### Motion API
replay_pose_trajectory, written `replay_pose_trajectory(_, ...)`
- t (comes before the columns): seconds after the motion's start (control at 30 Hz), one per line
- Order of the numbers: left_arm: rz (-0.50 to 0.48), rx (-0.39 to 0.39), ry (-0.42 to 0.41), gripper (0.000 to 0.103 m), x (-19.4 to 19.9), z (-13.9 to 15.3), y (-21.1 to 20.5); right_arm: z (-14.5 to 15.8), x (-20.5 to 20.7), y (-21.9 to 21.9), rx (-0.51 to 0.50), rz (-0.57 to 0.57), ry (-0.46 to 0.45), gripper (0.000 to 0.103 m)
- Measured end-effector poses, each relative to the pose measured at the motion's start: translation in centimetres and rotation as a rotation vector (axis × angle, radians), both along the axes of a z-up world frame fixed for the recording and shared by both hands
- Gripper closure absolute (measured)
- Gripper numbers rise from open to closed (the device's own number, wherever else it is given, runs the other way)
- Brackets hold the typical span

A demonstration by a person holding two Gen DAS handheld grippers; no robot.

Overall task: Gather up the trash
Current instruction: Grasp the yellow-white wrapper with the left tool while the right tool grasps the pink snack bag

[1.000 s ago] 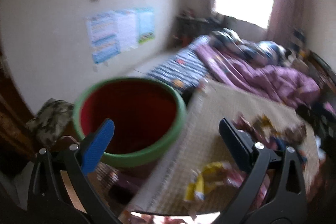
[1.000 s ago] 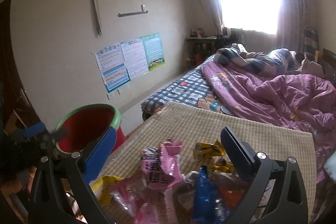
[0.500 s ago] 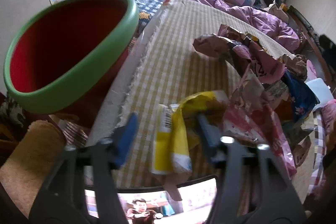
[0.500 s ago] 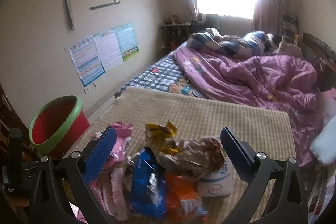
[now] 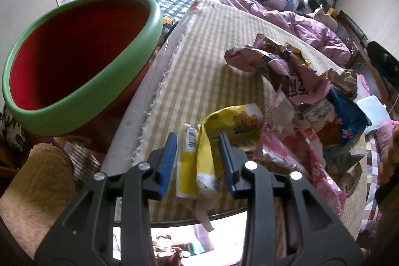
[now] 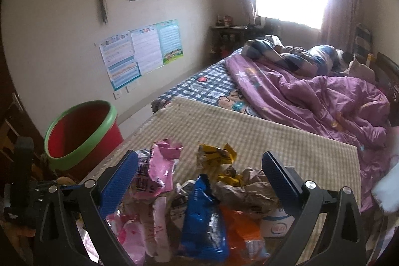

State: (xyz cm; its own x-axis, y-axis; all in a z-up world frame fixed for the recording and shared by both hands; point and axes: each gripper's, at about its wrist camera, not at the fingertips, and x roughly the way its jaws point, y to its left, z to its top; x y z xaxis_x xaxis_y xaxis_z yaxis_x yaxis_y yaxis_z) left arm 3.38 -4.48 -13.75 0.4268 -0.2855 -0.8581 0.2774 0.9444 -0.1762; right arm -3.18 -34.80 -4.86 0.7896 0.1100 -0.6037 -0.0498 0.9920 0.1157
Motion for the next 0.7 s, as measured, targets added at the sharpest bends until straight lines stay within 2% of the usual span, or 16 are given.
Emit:
replay_pose_trajectory(0.13,0.005,-0.017,0.025,0.071,0.1,-0.6,0.2,-0.2,0.3,0.0,0.019,0.004,0.018,0.007)
replay_pose_trajectory(0.27,0.009,-0.029,0.01,0.082,0.0,-0.1,0.4,-0.2,0.5,0.6,0.02,0.017,0.024,0.007)
replay_pose_trajectory(0.43,0.051,-0.058,-0.09,0.083,-0.5,2.5,1.3,0.3,1.8,2.3,-0.013,0.071,0.039,0.007)
replay_pose_trajectory(0.7,0.115,-0.068,-0.209,0.083,-0.8,5.8,2.9,-1.0,5.0,6.2,-0.051,0.2,0.155,0.007)
